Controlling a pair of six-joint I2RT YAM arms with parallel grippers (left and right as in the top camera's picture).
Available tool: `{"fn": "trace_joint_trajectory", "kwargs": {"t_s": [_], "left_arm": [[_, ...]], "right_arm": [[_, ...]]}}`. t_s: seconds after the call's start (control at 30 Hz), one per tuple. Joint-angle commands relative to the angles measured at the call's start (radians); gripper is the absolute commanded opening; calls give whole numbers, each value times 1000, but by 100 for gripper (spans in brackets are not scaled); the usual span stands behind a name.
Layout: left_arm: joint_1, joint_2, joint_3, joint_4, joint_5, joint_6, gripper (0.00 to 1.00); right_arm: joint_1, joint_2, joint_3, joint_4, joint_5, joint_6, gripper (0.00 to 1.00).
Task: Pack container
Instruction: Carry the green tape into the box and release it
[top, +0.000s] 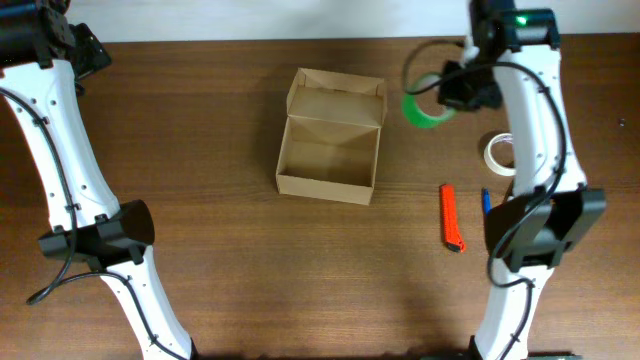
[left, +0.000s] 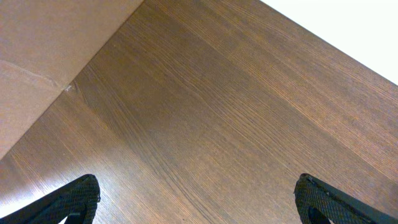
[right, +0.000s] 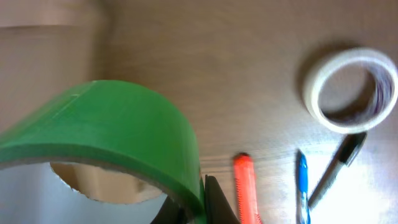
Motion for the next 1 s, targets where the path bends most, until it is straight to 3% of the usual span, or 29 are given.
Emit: {"fn": "trace_joint_trajectory", "kwargs": {"t_s": [0.0, 0.37, 0.97], "left_arm": [[5, -29, -5, -2, 3, 12, 100], [5, -29, -5, -1, 3, 11, 100], [5, -29, -5, -2, 3, 12, 100]], "right_arm": [[132, -56, 124, -23, 47, -94, 4], [462, 18, 132, 29, 48, -421, 4], [460, 266, 132, 56, 107, -401, 4]]}}
